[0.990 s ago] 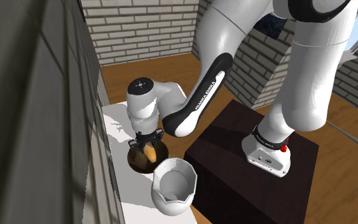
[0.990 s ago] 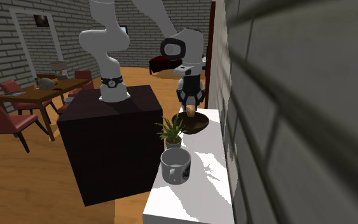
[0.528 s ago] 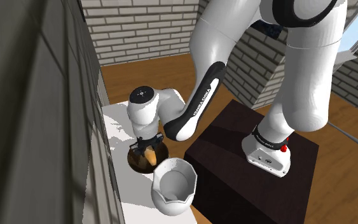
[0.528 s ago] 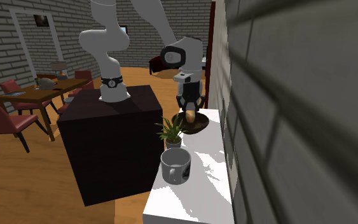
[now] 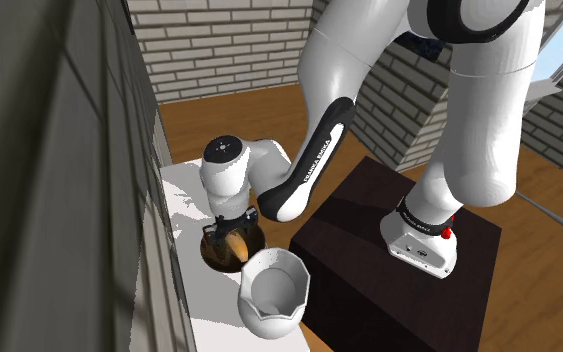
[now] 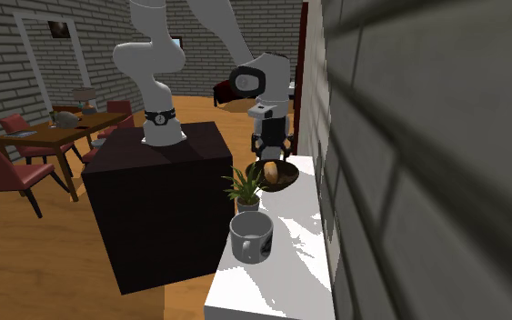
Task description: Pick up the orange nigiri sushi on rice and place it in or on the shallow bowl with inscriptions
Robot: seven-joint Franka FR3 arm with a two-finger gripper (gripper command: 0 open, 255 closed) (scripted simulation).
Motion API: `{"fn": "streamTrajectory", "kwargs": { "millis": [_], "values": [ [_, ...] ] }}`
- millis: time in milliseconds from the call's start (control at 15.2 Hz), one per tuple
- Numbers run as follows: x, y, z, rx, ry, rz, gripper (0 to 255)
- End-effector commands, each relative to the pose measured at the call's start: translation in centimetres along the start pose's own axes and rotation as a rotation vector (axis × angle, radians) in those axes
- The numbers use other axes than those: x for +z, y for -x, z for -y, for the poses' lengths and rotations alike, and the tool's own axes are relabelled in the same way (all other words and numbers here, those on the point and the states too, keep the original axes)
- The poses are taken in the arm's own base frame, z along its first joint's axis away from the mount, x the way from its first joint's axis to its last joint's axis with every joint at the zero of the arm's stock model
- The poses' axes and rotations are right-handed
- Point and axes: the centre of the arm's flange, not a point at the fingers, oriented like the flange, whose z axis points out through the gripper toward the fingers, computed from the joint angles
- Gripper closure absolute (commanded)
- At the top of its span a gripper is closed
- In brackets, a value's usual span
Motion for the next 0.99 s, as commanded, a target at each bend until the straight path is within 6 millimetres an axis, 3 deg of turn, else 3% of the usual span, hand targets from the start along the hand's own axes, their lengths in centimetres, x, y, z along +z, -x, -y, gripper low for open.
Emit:
{"fn": "streamTrajectory", "kwargs": {
  "millis": [0,198,462,924],
  "values": [
    [0.0,0.0,0.0,0.0,0.0,0.0,0],
    [0.0,0.0,0.0,0.0,0.0,0.0,0],
    [-5.0,0.0,0.0,0.0,0.0,0.0,0],
    [-5.0,0.0,0.0,0.0,0.0,0.0,0]
  ]
}}
